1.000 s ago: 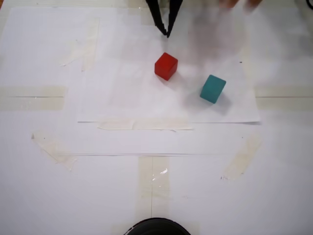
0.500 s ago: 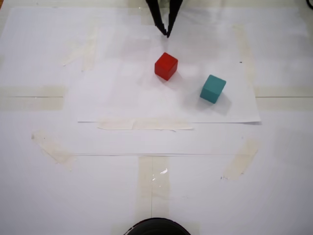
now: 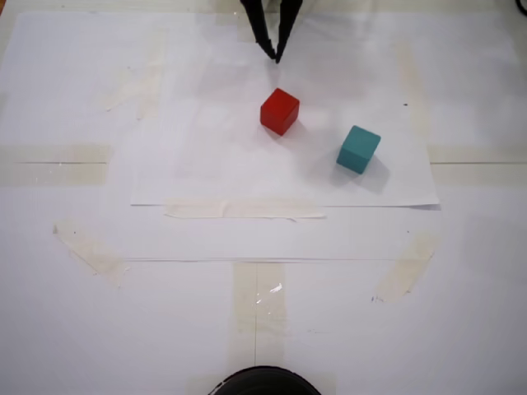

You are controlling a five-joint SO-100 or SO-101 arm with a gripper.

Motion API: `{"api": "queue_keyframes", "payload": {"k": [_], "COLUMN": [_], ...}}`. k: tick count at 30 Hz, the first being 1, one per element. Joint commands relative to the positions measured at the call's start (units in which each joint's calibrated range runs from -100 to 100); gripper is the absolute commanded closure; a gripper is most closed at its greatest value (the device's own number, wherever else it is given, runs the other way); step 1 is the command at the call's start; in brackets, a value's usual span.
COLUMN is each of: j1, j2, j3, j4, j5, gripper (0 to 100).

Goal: Put the red cube on the top of the blue cube.

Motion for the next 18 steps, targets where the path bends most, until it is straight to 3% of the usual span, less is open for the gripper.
{"api": "queue_keyframes", "payload": {"k": [1,5,9,18], "j1": [0.48,0.10,2.30,3.06], "j2": [-0.29,0.40,4.95,28.73], "j3": [-1.28,-7.99,-21.25,-48.03], "j4": [-6.13,-6.62,4.39,14.42], "j5": [-0.29,0.49,0.59,5.42], "gripper": [100,100,100,100]}}
